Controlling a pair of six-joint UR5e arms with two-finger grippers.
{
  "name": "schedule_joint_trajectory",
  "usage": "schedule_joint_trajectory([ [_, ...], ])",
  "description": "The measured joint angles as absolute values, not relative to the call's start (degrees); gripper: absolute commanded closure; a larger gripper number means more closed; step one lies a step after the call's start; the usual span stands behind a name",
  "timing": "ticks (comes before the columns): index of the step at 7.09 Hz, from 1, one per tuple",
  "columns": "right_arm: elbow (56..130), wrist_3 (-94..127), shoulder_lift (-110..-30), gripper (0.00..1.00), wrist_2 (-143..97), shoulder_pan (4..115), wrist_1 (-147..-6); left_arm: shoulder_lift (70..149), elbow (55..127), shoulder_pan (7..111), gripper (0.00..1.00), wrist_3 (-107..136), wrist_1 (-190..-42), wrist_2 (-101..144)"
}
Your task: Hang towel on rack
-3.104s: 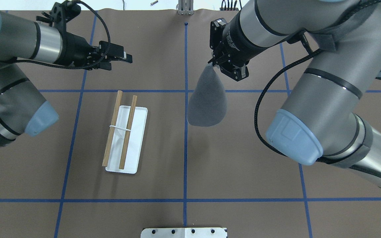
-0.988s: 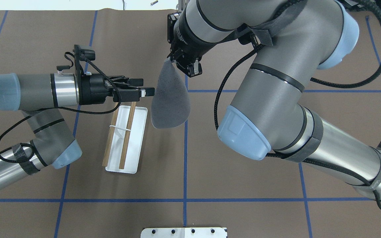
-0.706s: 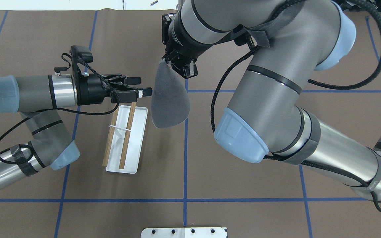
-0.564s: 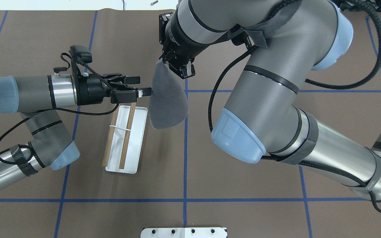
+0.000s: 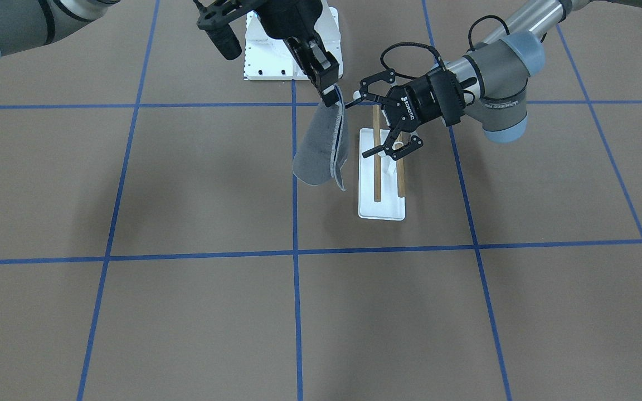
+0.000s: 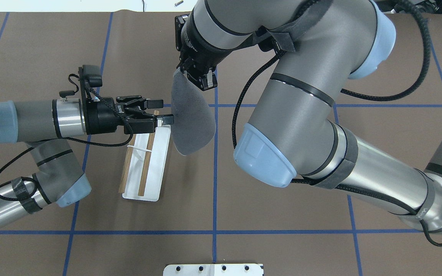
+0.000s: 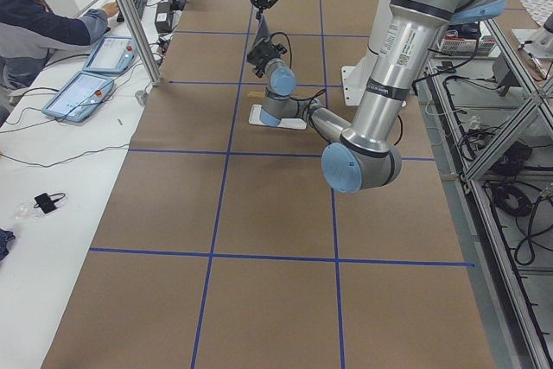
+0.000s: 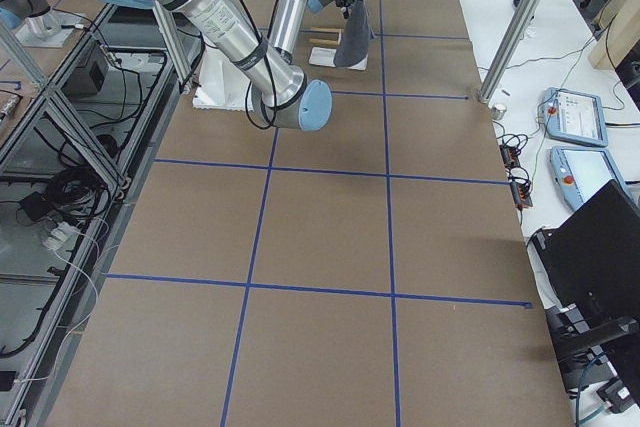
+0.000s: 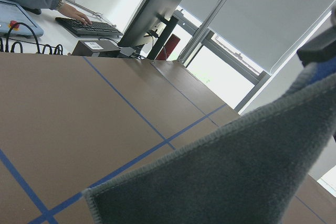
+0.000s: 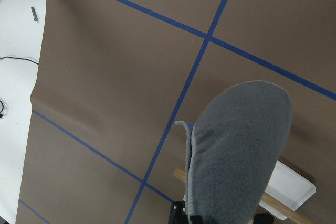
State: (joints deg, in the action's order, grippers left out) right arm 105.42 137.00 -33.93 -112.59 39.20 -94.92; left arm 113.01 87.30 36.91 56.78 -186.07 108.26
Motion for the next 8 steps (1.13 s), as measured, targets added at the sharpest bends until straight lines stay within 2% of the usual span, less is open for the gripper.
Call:
schedule_joint_trajectory([
  [4,105.4,137.6,-33.4,1.00,-112.6,38.7,-94.7,113.0,87.0,35.3,0.05,56.8,-186.9,108.0],
  [5,105.3,137.7,-33.2,1.00,-112.6,38.5,-94.3,113.2,86.9,35.0,0.24,56.9,-186.7,108.0],
  [6,105.3,137.8,-33.1,1.00,-112.6,38.3,-94.1,113.3,86.9,34.8,0.67,56.9,-186.6,108.0],
  [7,105.3,137.9,-33.0,1.00,-112.6,38.3,-94.1,113.3,86.8,34.7,0.76,56.8,-186.5,108.0],
  [8,105.3,137.9,-32.8,1.00,-112.6,38.3,-94.1,113.0,86.5,34.7,0.75,56.7,-186.6,108.0],
])
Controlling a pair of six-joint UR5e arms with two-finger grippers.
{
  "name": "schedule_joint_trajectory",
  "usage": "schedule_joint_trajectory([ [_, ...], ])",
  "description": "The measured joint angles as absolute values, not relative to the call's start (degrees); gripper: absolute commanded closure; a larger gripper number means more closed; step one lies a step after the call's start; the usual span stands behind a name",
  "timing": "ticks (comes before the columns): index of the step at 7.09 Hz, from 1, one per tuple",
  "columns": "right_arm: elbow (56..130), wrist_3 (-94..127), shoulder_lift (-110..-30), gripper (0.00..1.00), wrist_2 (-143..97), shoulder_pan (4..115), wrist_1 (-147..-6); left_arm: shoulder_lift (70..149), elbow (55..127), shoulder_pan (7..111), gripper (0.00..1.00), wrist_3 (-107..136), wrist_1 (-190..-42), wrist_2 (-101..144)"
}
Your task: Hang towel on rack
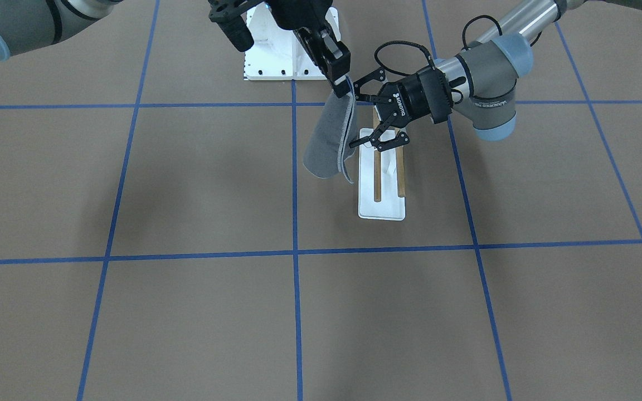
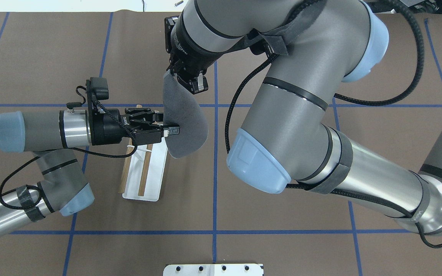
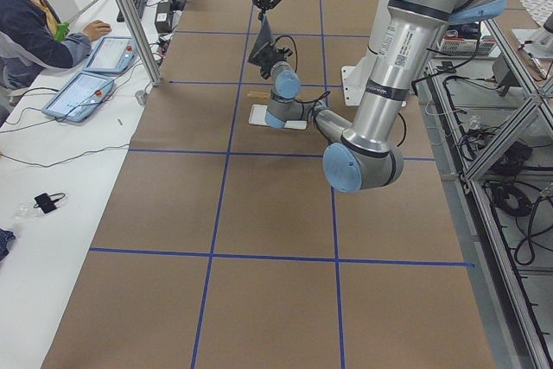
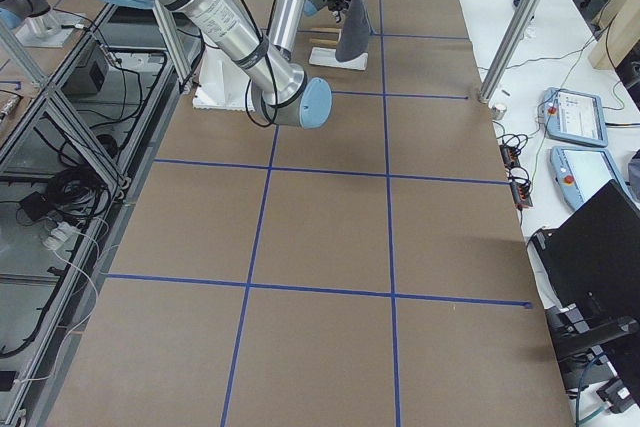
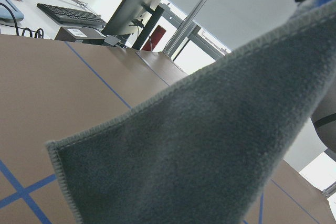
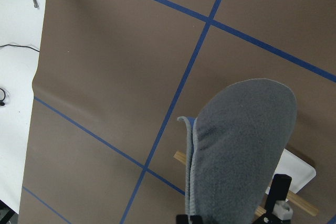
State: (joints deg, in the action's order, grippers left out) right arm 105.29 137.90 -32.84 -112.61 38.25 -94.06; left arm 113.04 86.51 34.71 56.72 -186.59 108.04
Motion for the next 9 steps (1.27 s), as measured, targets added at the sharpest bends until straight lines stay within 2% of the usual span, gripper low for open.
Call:
schedule_joint_trajectory([
  [2,105.3,138.1,-32.5,1.00,-112.7,38.2,-94.0,112.7,85.6,34.7,0.75,56.6,-186.9,108.1],
  [3,105.4,138.3,-32.1,1.00,-113.0,38.2,-94.0,112.7,85.4,34.7,0.72,56.6,-187.0,108.1],
  [4,105.4,138.6,-31.7,1.00,-113.3,38.3,-94.0,112.6,85.1,34.7,0.75,56.6,-187.1,108.1],
  [5,105.4,138.9,-31.4,1.00,-113.5,38.4,-94.0,112.6,84.8,34.6,1.00,56.6,-187.1,108.1],
  [7,105.4,139.1,-31.3,1.00,-113.5,38.4,-94.0,112.5,84.6,34.6,1.00,56.6,-187.1,108.2],
  [8,105.4,138.9,-31.3,0.02,-113.6,38.5,-94.0,112.2,84.6,34.6,1.00,56.7,-187.1,108.3],
  [9,105.4,138.4,-31.5,0.00,-113.6,38.6,-94.1,111.7,84.8,34.7,1.00,56.7,-186.9,108.6],
])
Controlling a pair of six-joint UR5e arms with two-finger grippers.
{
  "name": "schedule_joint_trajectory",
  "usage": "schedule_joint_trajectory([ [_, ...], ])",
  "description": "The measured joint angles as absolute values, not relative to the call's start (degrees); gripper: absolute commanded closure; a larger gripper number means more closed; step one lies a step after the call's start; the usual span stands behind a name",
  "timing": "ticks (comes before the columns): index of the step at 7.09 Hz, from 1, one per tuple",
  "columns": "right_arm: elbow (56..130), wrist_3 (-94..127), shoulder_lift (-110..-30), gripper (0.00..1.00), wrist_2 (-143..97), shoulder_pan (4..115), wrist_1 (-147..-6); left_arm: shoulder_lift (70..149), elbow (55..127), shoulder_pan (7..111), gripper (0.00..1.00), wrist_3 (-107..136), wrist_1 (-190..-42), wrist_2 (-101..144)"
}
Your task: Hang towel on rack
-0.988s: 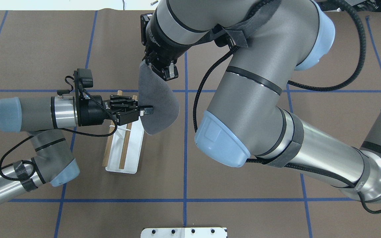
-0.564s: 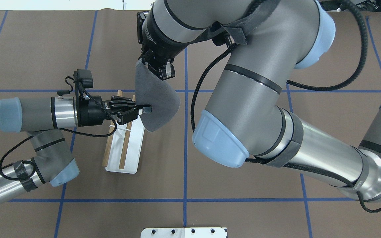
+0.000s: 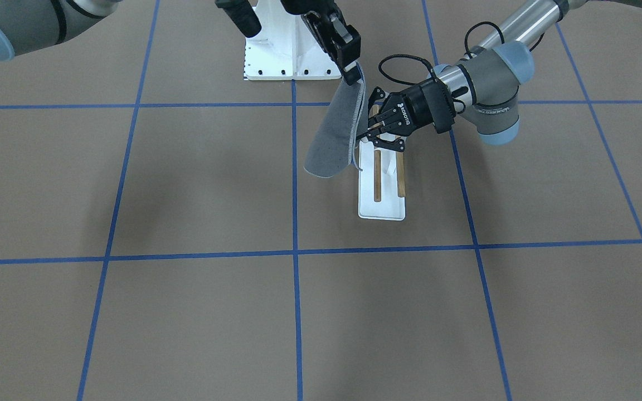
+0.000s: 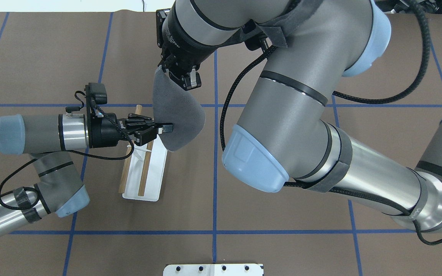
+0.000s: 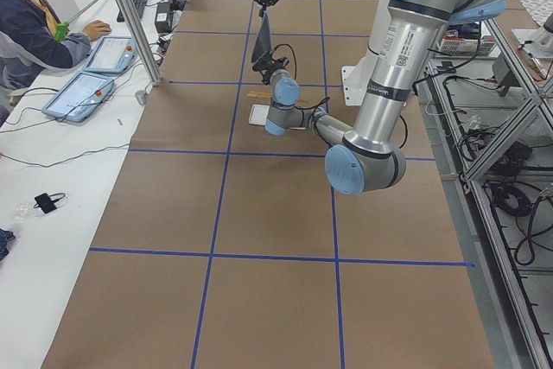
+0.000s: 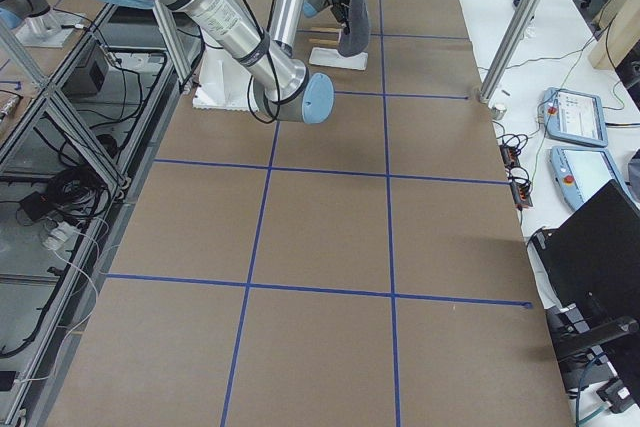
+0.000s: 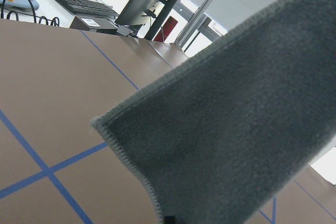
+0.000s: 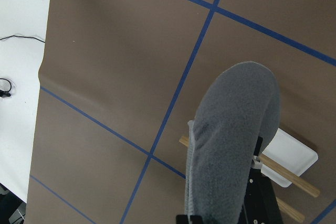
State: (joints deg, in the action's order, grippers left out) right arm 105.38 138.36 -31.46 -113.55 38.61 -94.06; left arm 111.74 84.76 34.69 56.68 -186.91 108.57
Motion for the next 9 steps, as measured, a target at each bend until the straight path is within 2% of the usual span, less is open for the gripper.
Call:
schedule_joint_trajectory([
  [6,105.6,133.6,-34.3,0.00,-113.6,39.3,-94.0,107.7,86.8,40.5,1.00,59.4,-185.5,113.9],
  [9,105.7,132.0,-36.8,0.00,-113.6,40.5,-93.8,108.7,92.7,40.2,1.00,87.7,-185.4,114.5],
])
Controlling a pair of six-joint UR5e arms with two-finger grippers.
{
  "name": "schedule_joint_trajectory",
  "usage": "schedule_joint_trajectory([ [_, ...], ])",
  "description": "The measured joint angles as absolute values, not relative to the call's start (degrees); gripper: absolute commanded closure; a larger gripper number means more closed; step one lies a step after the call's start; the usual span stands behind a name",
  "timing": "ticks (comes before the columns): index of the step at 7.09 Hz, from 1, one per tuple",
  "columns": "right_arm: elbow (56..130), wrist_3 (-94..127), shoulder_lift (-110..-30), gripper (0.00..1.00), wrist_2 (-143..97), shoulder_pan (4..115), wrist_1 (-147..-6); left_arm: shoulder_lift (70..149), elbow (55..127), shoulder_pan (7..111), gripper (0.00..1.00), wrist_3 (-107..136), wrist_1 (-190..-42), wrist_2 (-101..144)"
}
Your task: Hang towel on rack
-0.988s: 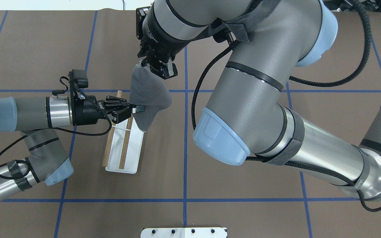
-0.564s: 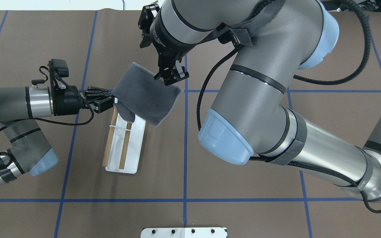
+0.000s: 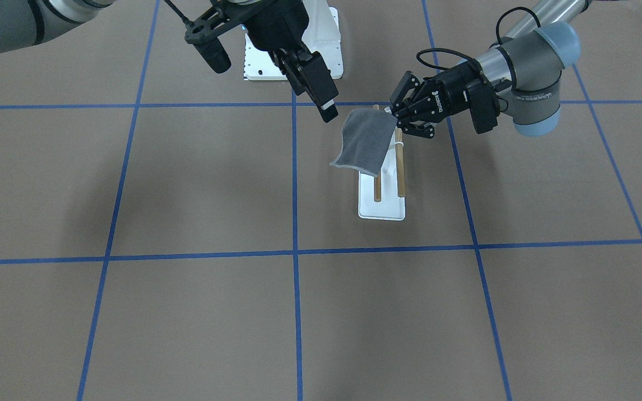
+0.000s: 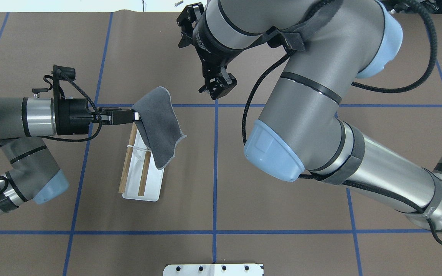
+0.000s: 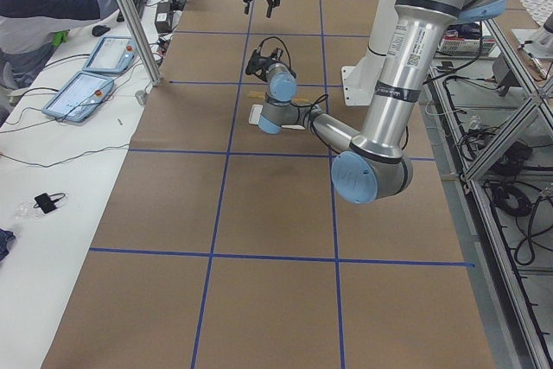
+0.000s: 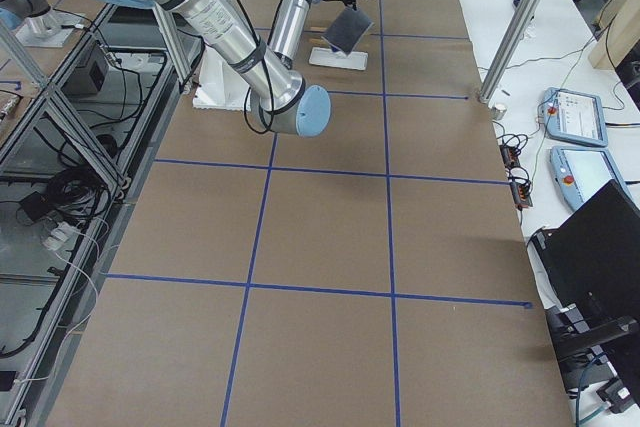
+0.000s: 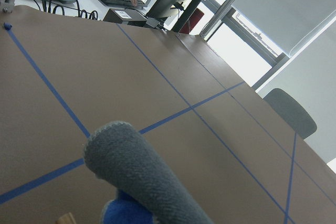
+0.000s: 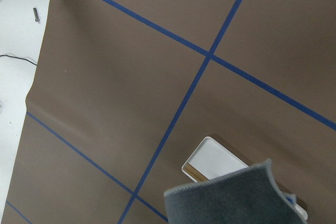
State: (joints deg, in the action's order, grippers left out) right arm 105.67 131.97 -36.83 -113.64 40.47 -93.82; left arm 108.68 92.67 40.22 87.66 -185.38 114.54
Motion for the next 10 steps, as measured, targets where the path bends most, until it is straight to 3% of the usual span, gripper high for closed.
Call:
schedule_joint_trajectory([
  [6,110.1,119.1,-49.0,0.00,-116.0,44.9,-93.9,104.8,97.3,40.3,1.00,131.6,-178.6,103.0],
  [10,110.4,117.6,-51.5,0.00,-116.2,45.3,-93.9,102.7,104.9,39.5,1.00,135.9,-162.0,99.6],
])
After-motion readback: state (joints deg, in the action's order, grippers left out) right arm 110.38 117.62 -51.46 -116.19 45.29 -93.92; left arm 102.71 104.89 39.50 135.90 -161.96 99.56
